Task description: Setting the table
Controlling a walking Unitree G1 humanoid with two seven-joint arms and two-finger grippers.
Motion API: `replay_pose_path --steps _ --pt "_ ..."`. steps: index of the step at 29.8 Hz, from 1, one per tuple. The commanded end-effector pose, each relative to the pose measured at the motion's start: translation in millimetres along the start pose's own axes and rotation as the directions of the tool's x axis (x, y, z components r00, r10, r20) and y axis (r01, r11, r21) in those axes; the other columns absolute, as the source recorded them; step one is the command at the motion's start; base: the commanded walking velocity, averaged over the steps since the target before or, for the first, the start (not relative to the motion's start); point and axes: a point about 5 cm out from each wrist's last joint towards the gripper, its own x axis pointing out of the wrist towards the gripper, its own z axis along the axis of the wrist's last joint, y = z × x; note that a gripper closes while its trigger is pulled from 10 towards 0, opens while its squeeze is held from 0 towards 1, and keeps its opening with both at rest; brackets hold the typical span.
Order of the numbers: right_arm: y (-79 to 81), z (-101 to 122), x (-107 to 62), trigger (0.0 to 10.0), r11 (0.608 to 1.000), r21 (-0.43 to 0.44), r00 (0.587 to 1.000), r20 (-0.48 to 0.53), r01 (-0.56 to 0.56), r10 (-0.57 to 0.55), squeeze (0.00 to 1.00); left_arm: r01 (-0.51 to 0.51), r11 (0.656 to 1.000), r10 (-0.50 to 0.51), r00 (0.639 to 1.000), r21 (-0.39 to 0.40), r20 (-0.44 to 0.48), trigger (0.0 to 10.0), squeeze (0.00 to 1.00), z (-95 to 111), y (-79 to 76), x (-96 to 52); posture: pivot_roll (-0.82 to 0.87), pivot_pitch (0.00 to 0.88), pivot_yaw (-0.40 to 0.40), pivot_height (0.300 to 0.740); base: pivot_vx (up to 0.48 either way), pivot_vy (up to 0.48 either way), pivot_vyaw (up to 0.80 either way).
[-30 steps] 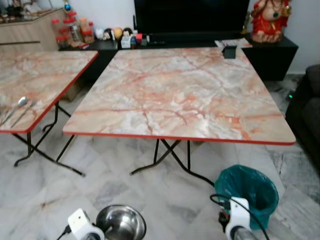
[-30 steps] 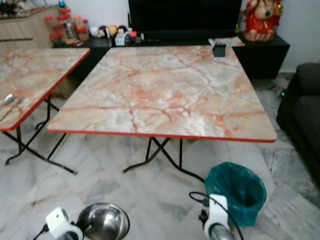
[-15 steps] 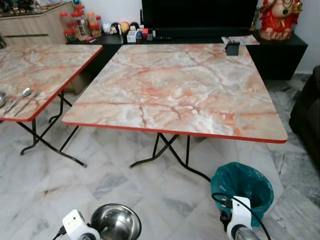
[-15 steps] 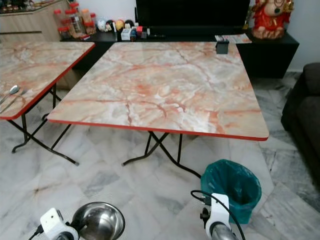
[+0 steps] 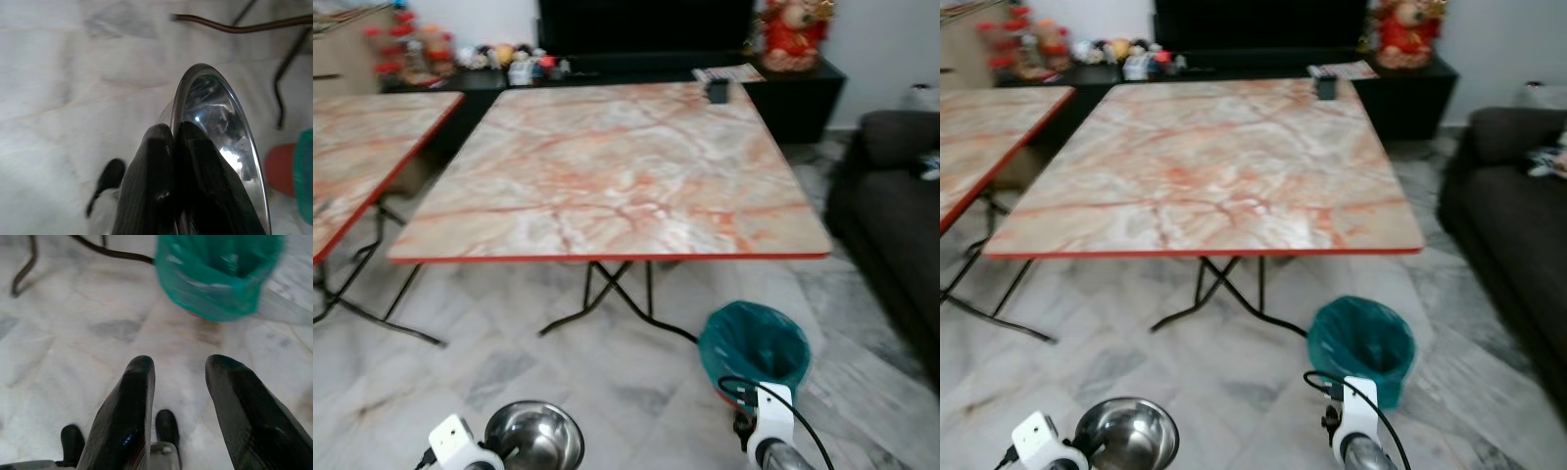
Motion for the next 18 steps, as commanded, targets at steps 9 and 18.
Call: replay_pose_path --steps 9,18 --pt "4.5 3.4 0.9 10.0 1.0 -0.002 1.0 0.014 -0.013 0.013 0.0 0.001 0.999 0.0 1.0 0.05 -0.014 10.0 0.0 -1.2 -1.1 0.1 0.03 0.0 0.032 0.74 0.192 0.0 0.0" --pt "7.2 2.6 0.9 10.0 0.999 -0.03 1.0 0.01 -0.026 0.026 0.0 0.013 0.998 -0.011 1.0 0.062 -0.02 10.0 0.0 -3.0 -3.3 -0.1 0.02 0.0 0.038 0.74 0.33 0.0 0.0"
